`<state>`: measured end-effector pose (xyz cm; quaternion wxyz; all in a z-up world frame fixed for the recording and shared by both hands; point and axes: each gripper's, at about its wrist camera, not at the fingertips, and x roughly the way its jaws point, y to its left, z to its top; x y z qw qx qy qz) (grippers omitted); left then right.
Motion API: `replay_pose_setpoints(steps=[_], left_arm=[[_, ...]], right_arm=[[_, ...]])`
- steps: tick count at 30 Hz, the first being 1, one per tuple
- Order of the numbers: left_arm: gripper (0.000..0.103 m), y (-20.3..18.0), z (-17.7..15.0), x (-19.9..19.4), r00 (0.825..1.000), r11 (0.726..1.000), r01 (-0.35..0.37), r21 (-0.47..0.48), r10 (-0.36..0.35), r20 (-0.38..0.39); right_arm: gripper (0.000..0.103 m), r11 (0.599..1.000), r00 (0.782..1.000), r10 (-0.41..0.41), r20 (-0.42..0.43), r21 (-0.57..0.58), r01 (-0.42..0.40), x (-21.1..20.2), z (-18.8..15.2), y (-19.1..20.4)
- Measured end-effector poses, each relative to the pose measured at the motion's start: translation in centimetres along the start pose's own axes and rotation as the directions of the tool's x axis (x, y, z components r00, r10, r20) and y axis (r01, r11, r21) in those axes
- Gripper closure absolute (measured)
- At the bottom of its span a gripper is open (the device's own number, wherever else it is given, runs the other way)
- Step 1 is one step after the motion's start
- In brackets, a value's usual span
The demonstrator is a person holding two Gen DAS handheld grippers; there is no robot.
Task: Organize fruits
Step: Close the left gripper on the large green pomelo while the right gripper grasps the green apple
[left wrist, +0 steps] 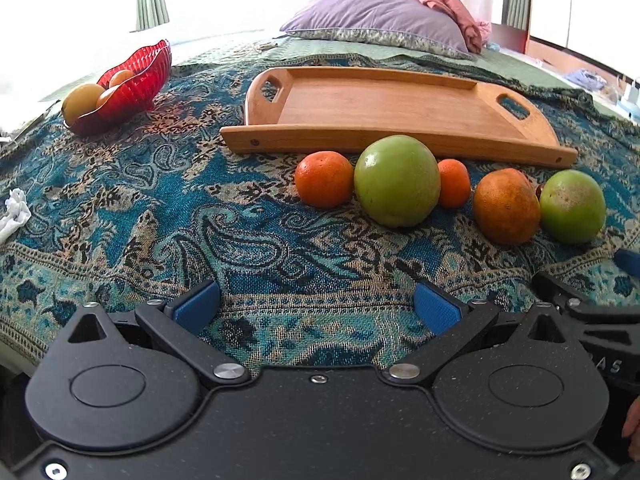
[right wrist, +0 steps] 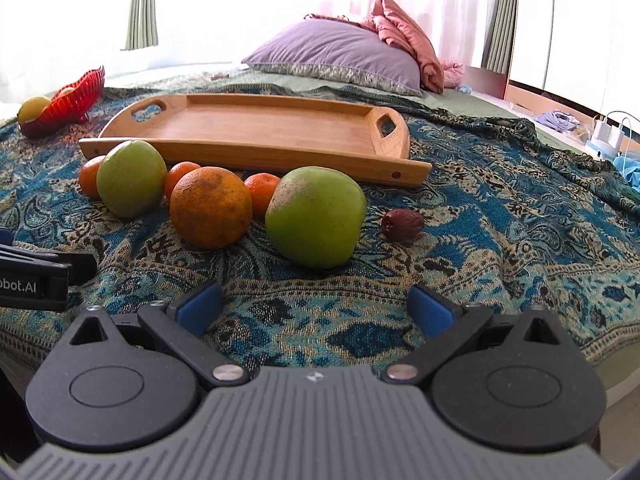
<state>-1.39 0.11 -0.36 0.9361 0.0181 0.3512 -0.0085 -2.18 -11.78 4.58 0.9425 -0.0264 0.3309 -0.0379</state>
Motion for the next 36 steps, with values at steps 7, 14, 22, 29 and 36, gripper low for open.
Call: replay_pose_setpoints(steps=[7, 14, 22, 29, 36], left_arm=[[0.016, 0.3, 0.8, -0.4, 0.999, 0.999, 0.033, -0.033, -0.032, 0.022], [0.043, -0.9, 2.2, -0.8, 0.986, 0.989, 0.149, -0.023, -0.147, 0.082], [0.058, -1.9, 3.7, 0.6, 0.981, 0.986, 0.167, -0.001, -0.166, 0.102], [0.055, -1.9, 4.3, 2.0, 0.976, 0.981, 0.195, -0.011, -0.193, 0.1], [0.047, -2.0, 4.9, 3.2, 0.97, 0.979, 0.205, 0.007, -0.204, 0.131]], right_arm=[[0.0, 0.999, 0.999, 0.051, 0.019, 0.012, -0.051, -0.5, 0.4, -0.9], [0.02, 0.996, 0.995, 0.06, 0.08, 0.064, -0.065, -1.2, 1.3, -1.9], [0.032, 0.999, 0.993, 0.052, 0.11, -0.006, -0.052, -0.8, 1.9, -1.1], [0.032, 0.998, 0.992, 0.062, 0.11, -0.035, -0.059, -0.1, 2.0, -0.9], [0.032, 0.997, 0.992, 0.064, 0.112, -0.042, -0.059, 0.8, 2.5, -0.7]])
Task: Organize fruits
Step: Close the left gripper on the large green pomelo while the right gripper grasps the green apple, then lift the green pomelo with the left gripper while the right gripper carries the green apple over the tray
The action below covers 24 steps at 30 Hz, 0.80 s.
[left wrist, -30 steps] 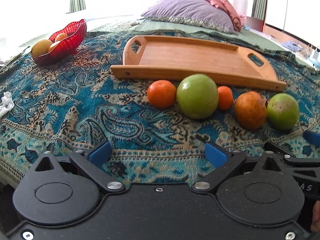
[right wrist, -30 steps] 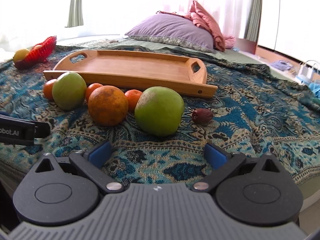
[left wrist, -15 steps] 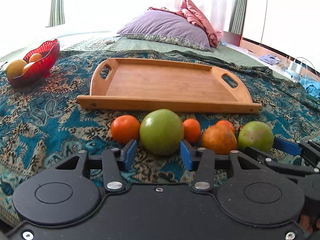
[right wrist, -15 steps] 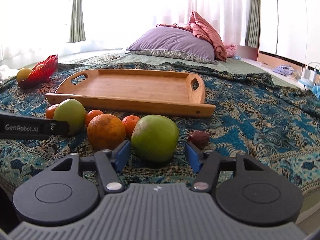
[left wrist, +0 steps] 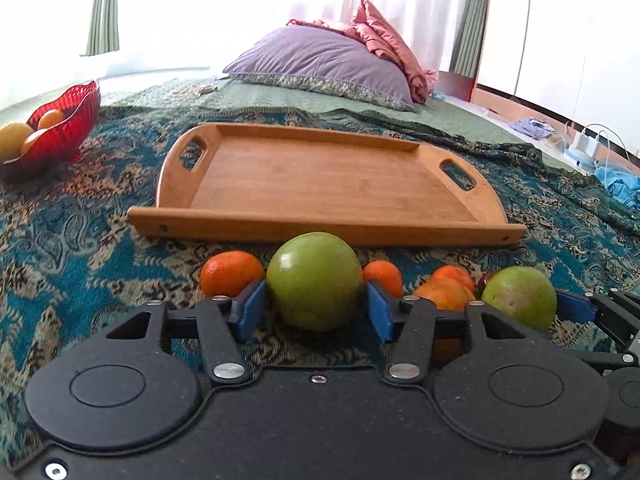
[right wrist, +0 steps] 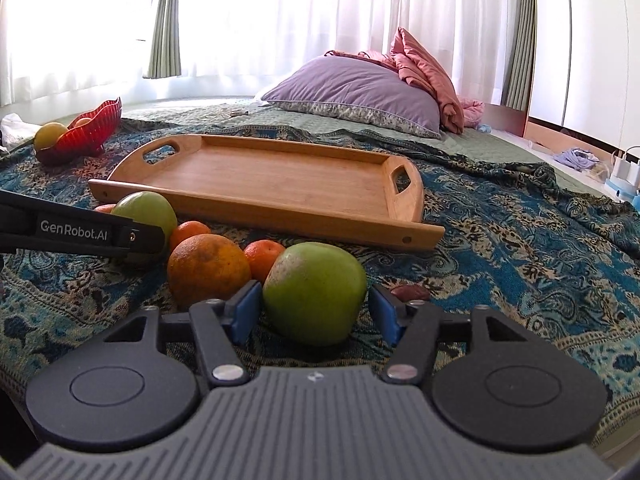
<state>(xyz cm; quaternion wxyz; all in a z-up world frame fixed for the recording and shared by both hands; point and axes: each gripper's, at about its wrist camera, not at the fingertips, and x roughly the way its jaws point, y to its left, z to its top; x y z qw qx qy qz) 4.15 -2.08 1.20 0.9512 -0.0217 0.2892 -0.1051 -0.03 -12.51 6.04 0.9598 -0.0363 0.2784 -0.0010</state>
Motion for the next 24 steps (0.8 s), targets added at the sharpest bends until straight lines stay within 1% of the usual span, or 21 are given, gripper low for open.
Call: replay_pose_setpoints(steps=[3, 6, 7, 9, 11, 12, 13, 16, 19, 22, 24], left_arm=[[0.04, -0.1, 0.2, 0.6, 1.0, 1.0, 0.024, 0.01, -0.024, 0.016], [0.041, -0.2, 0.6, 1.2, 0.999, 0.999, 0.032, 0.01, -0.033, 0.033], [0.041, -0.1, 0.7, 1.3, 0.999, 0.999, 0.035, 0.004, -0.035, 0.037], [0.052, 0.1, 1.0, 1.4, 0.999, 1.0, 0.02, -0.01, -0.02, 0.046], [0.052, 0.6, 1.3, 1.3, 0.999, 0.999, 0.028, -0.042, -0.026, 0.047], [0.052, 0.8, 1.3, 1.0, 0.998, 0.997, 0.033, -0.063, -0.03, 0.049], [0.052, 1.1, 1.3, 0.6, 0.998, 0.997, 0.034, -0.067, -0.031, 0.052], [0.052, 0.9, 0.7, -1.0, 0.998, 1.0, 0.005, -0.02, -0.003, 0.069], [0.052, 0.8, -0.2, -3.1, 0.997, 1.0, 0.004, -0.001, -0.004, 0.081], [0.053, 0.7, -1.3, -4.2, 0.998, 1.0, 0.002, 0.011, -0.003, 0.058], [0.052, 0.5, -2.0, -4.6, 0.997, 0.999, -0.001, 0.033, -0.002, 0.077]], right_arm=[[0.031, 1.0, 1.0, -0.002, 0.001, -0.003, 0.002, 0.4, 0.1, 0.0], [0.031, 1.0, 1.0, -0.006, 0.01, -0.009, 0.006, 0.7, 0.3, 0.2], [0.031, 1.0, 1.0, -0.006, 0.013, -0.009, 0.006, 0.7, 0.3, 0.2], [0.031, 1.0, 1.0, -0.005, 0.015, -0.009, 0.005, 0.9, 0.4, 0.2], [0.035, 1.0, 1.0, -0.009, 0.021, -0.003, 0.009, 0.9, 0.3, 0.1], [0.039, 1.0, 1.0, -0.012, 0.025, 0.004, 0.012, 0.8, 0.3, 0.1], [0.04, 1.0, 1.0, -0.011, 0.029, 0.01, 0.011, 0.7, 0.3, 0.1], [0.041, 1.0, 0.999, -0.021, 0.048, 0.019, 0.02, 0.1, 0.0, 0.2], [0.042, 1.0, 0.998, -0.02, 0.064, 0.025, 0.018, -0.7, -0.3, 0.2], [0.042, 0.999, 0.998, -0.007, 0.062, 0.043, 0.004, -1.5, -0.3, 0.2], [0.042, 0.999, 0.998, -0.004, 0.063, 0.05, 0.001, -1.8, -0.5, 0.1]])
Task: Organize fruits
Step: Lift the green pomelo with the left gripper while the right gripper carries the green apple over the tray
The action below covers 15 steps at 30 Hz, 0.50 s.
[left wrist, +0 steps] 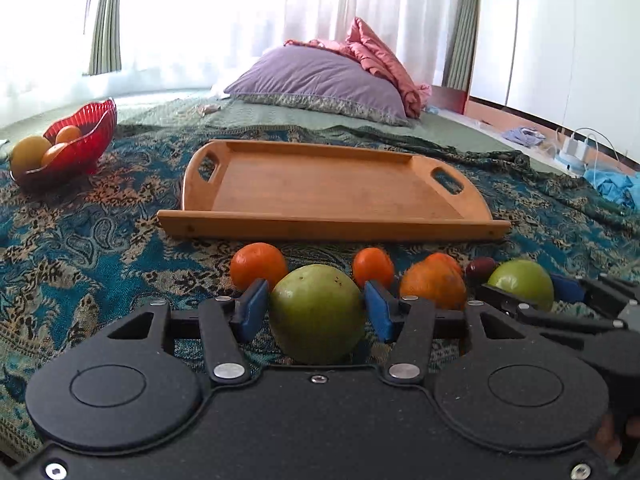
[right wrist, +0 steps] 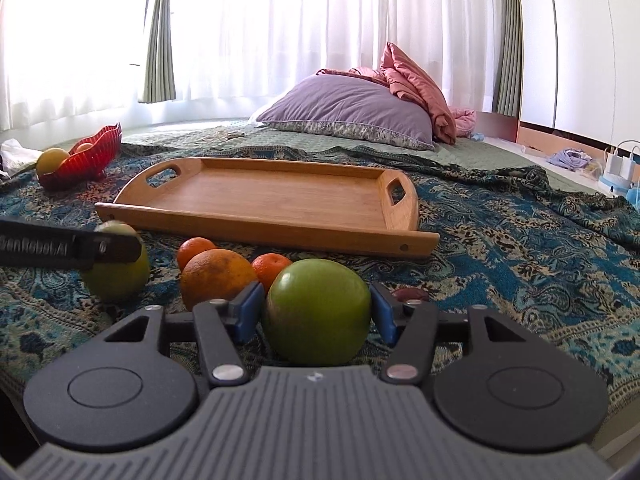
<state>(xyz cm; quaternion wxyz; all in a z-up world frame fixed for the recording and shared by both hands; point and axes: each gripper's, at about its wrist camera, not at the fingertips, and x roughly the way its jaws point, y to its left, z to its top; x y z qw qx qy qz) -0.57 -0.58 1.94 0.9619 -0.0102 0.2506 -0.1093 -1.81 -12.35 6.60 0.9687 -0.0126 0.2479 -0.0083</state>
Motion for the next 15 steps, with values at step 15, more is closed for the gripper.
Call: replay_pose_setpoints(steps=[15], left_arm=[[0.049, 0.9, 1.0, 3.3, 0.992, 0.995, 0.081, -0.06, -0.087, -0.096]], right_arm=[[0.042, 1.0, 1.0, 0.002, -0.001, 0.002, -0.002, 0.2, -0.5, 0.1]])
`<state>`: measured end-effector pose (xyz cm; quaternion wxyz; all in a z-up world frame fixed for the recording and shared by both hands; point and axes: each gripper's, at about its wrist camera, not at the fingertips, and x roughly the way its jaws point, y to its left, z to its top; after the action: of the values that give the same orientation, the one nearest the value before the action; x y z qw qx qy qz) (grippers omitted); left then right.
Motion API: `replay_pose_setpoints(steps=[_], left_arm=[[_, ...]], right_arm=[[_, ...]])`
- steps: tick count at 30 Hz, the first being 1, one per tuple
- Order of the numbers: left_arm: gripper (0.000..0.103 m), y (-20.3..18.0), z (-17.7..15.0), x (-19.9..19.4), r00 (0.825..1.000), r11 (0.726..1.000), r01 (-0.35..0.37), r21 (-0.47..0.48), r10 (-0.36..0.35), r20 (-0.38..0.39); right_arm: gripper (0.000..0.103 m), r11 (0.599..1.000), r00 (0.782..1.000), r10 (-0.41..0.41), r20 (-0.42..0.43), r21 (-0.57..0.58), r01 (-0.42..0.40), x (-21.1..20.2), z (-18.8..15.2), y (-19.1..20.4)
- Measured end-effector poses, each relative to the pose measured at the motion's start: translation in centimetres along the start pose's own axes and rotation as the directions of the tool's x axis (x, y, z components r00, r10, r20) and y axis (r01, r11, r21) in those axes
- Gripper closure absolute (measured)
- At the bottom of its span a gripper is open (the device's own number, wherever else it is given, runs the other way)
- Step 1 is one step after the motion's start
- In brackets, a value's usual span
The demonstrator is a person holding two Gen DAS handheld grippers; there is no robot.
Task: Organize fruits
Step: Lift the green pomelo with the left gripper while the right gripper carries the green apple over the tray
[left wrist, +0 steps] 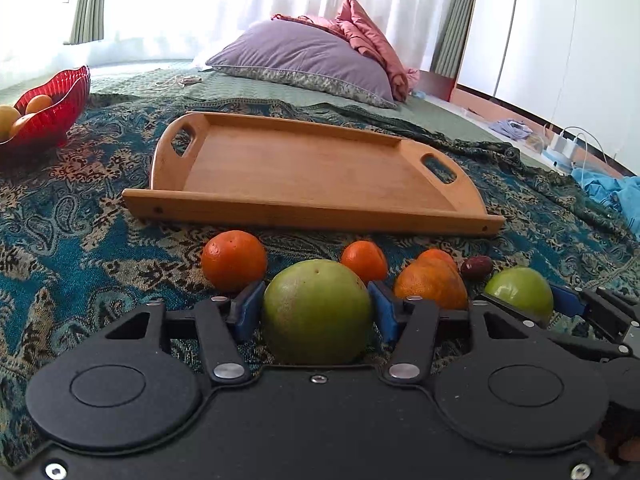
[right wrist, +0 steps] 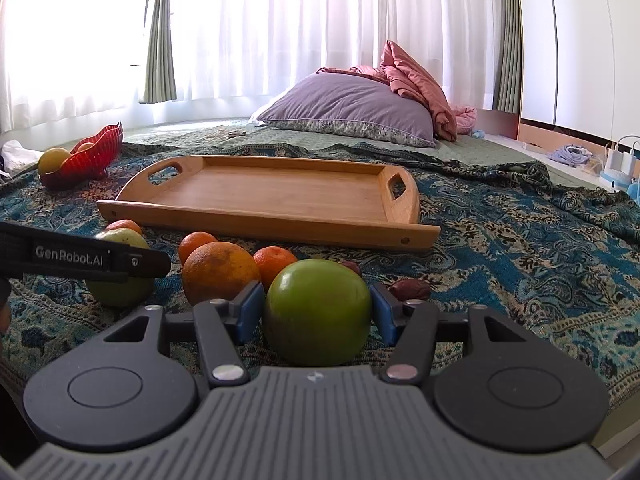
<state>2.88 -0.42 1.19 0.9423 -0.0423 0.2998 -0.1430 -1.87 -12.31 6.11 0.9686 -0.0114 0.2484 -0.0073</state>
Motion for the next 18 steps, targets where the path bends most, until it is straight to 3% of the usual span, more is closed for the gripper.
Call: replay_pose_setpoints(steps=[4, 11, 18], left_arm=[[0.049, -0.1, 0.8, -0.4, 1.0, 0.999, -0.015, 0.05, 0.015, 0.009], [0.049, 0.6, 4.0, -2.0, 0.995, 0.994, -0.04, 0.101, 0.03, 0.097], [0.049, 1.6, 7.0, -2.0, 0.993, 0.996, -0.03, 0.083, 0.021, 0.118]], right_arm=[[0.042, 1.0, 1.0, -0.002, 0.022, 0.017, 0.002, -0.1, 0.3, -0.1], [0.043, 0.995, 0.998, -0.015, 0.066, 0.104, 0.008, -0.3, 2.0, -1.5], [0.044, 0.99, 0.996, -0.004, 0.092, 0.141, -0.01, 0.7, 4.8, -2.6]])
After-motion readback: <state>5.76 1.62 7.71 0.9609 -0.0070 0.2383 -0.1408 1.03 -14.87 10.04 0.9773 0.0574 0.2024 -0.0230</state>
